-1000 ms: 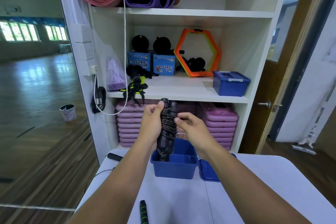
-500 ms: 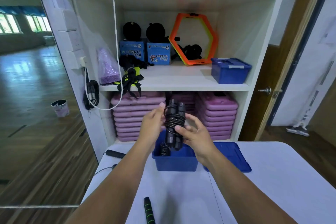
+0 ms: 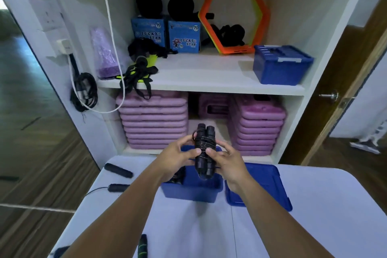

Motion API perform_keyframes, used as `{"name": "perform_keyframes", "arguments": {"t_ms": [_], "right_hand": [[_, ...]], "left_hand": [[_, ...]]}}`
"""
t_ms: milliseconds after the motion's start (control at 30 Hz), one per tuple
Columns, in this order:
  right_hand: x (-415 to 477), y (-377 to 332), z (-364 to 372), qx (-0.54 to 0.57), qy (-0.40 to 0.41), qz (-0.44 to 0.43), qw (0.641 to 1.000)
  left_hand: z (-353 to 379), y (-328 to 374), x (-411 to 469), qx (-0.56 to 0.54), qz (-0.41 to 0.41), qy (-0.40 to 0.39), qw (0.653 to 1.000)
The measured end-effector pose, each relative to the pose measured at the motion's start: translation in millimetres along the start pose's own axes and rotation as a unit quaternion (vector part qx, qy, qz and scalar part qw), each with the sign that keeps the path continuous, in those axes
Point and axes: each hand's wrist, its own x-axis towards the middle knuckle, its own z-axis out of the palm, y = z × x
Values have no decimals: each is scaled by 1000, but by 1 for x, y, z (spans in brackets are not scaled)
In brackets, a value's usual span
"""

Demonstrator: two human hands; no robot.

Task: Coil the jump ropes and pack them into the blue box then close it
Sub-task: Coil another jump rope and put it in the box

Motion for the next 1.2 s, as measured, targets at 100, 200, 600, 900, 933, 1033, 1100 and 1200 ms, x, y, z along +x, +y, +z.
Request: {"name": "perform_keyframes", "arguments": {"t_ms": [100, 200, 600, 900, 933, 1033, 1100, 1200], "right_hand": [[20, 14, -12, -14, 0, 27, 1000], [33, 29, -17, -4, 3, 61, 998], [107, 108, -6, -126, 61, 124, 982], [134, 140, 2, -186, 44, 217, 957], [137, 145, 3, -186, 43, 223, 956], [142, 158, 4, -198, 51, 236, 950], [145, 167, 5, -216, 47, 254, 942], [148, 171, 7, -267, 20, 274, 924]], "left_hand": [[1, -21, 15, 13, -20, 5, 1000], [0, -38, 23, 23, -39, -5, 999], [-51, -88, 54, 336, -158, 119, 921], [-97, -126, 47, 501, -188, 104, 838], [-99, -129, 46, 498, -193, 100, 839], [-104, -140, 44, 491, -185, 106, 845], [-106, -144, 43, 494, -172, 113, 845], [-105, -144, 39, 484, -148, 127, 853]]}}
